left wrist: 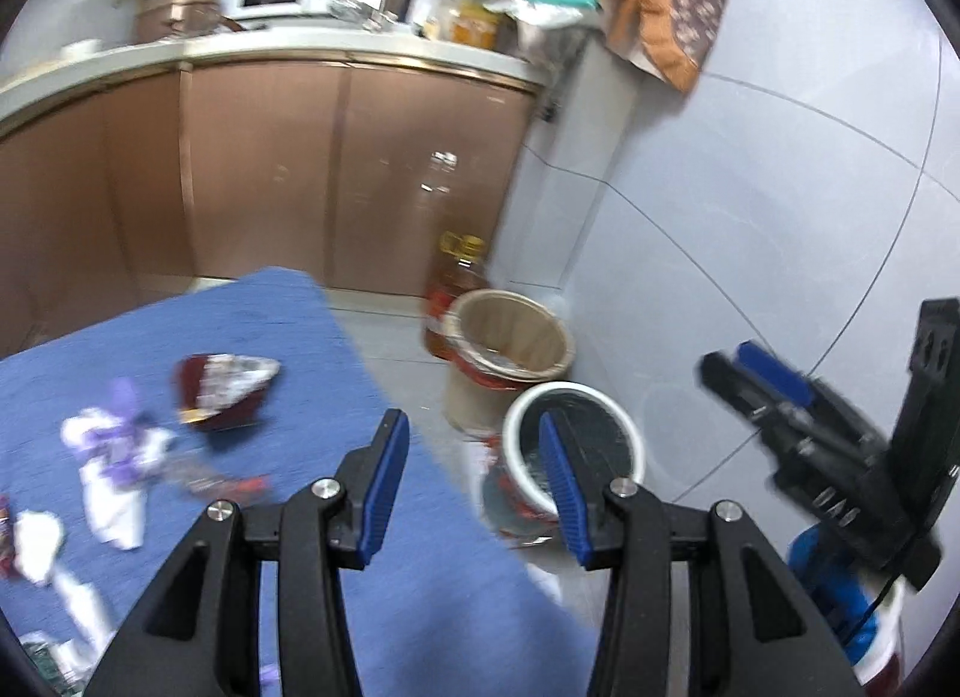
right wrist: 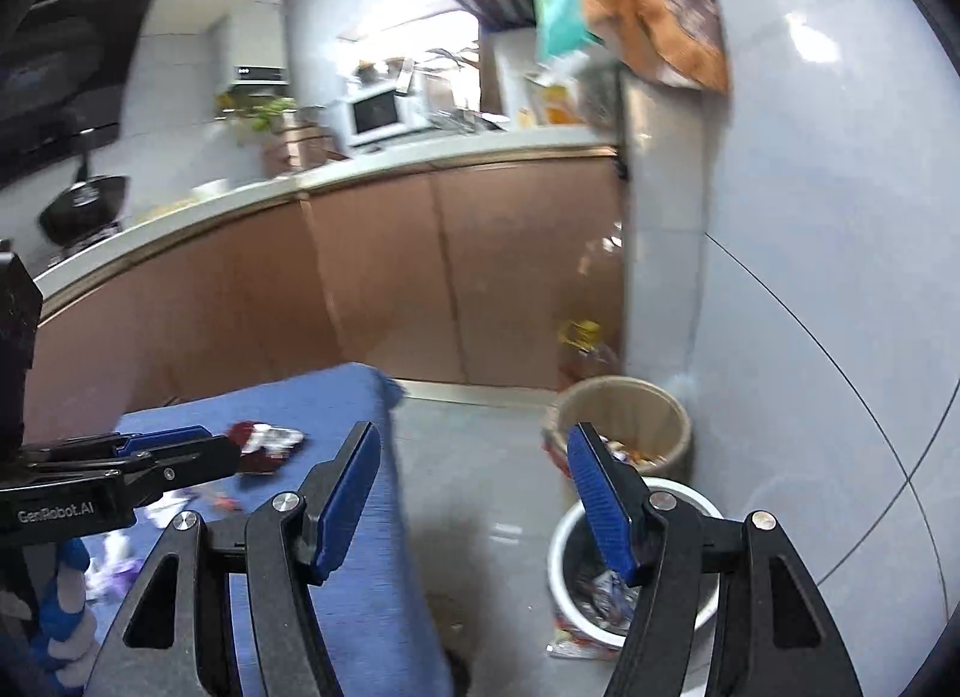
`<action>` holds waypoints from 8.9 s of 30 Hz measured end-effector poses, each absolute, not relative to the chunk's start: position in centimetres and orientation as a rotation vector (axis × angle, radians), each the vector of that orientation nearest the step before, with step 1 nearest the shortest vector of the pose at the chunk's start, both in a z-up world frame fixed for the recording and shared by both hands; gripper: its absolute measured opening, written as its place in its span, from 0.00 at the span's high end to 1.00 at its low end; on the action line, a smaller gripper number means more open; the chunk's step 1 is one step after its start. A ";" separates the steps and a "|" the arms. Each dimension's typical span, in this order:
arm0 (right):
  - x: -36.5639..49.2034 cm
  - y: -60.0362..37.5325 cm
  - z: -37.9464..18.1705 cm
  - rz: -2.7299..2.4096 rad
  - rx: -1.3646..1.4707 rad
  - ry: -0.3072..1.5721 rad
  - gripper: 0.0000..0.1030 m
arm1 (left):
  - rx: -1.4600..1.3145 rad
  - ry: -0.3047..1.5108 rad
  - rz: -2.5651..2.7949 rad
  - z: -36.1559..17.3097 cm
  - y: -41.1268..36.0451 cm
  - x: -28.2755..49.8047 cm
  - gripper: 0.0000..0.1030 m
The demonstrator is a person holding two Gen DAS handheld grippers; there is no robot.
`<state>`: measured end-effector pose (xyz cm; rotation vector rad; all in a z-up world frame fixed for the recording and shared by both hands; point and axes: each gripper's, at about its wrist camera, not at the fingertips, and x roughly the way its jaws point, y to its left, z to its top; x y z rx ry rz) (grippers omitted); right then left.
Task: Collect trash
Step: 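Grasp the clear plastic wrap with the left tool while the right tool grasps the red-capped bottle, then carry both items to the white bin and open both tools to drop them, then grasp the purple wrapper with the left tool while the right tool grasps the dark red chip bag, then carry both items to the white bin and open both tools to drop them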
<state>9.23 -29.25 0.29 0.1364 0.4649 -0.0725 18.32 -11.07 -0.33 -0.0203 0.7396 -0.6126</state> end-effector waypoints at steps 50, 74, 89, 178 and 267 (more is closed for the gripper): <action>23.7 -12.8 -13.7 0.413 0.124 0.864 0.39 | -0.078 1.229 -0.094 -15.6 12.1 24.2 0.62; 21.1 -13.4 -10.2 0.484 0.165 0.780 0.87 | -0.097 1.065 -0.110 -10.6 12.1 21.6 0.71; 11.5 -16.1 -2.9 0.435 0.156 0.607 0.87 | -0.115 0.896 -0.159 -3.9 11.1 15.2 0.71; 7.8 -26.9 -3.1 -0.040 0.163 0.529 0.49 | -0.002 0.824 -0.496 -2.1 -7.3 19.4 0.55; 14.4 -22.1 -1.0 0.281 0.213 0.615 0.92 | -0.007 0.751 -0.378 0.5 2.3 20.1 0.83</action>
